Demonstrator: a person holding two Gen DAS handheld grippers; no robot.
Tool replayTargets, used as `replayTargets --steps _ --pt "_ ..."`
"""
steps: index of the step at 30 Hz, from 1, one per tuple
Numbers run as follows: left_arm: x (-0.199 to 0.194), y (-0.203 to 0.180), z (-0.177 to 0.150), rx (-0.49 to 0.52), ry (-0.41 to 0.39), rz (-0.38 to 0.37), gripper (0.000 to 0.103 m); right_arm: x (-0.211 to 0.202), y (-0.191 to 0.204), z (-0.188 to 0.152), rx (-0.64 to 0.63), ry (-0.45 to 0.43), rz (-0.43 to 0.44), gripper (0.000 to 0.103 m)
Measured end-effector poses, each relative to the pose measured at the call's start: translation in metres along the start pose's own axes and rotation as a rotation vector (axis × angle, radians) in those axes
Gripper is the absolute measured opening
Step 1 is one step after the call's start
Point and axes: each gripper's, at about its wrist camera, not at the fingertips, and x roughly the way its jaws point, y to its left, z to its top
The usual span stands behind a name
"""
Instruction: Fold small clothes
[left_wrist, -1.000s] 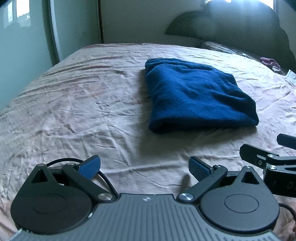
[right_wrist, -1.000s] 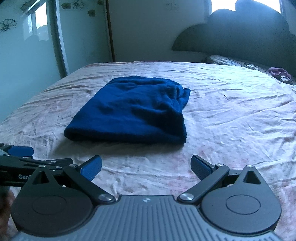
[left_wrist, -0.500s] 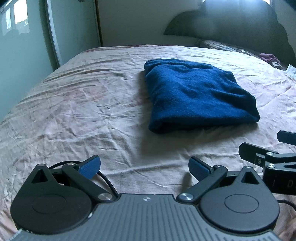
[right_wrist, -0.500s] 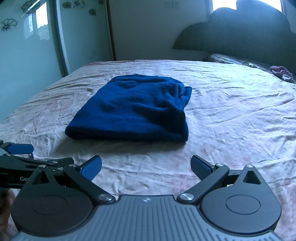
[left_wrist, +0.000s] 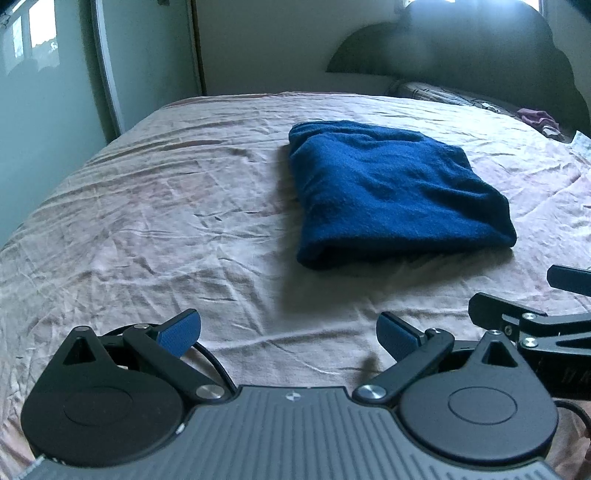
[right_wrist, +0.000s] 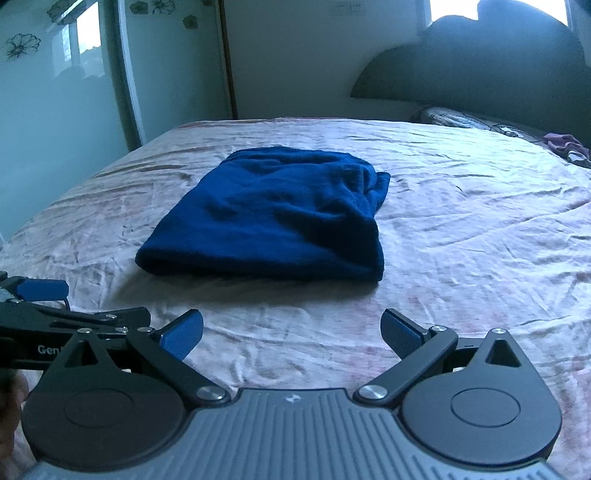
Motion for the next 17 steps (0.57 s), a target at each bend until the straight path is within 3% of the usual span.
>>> replayTargets --steps 9,17 --pt "0.0022 0.0008 0.0001 -0.003 0.008 -0.002 0.102 0.0015 0.0 0.0006 -0.001 0.001 0.007 0.103" --pt "0.0045 -0.0016 0.0007 0.032 -0.037 0.019 0.102 0.0069 -0.0043 0.003 0.021 0.017 0.044 0.103"
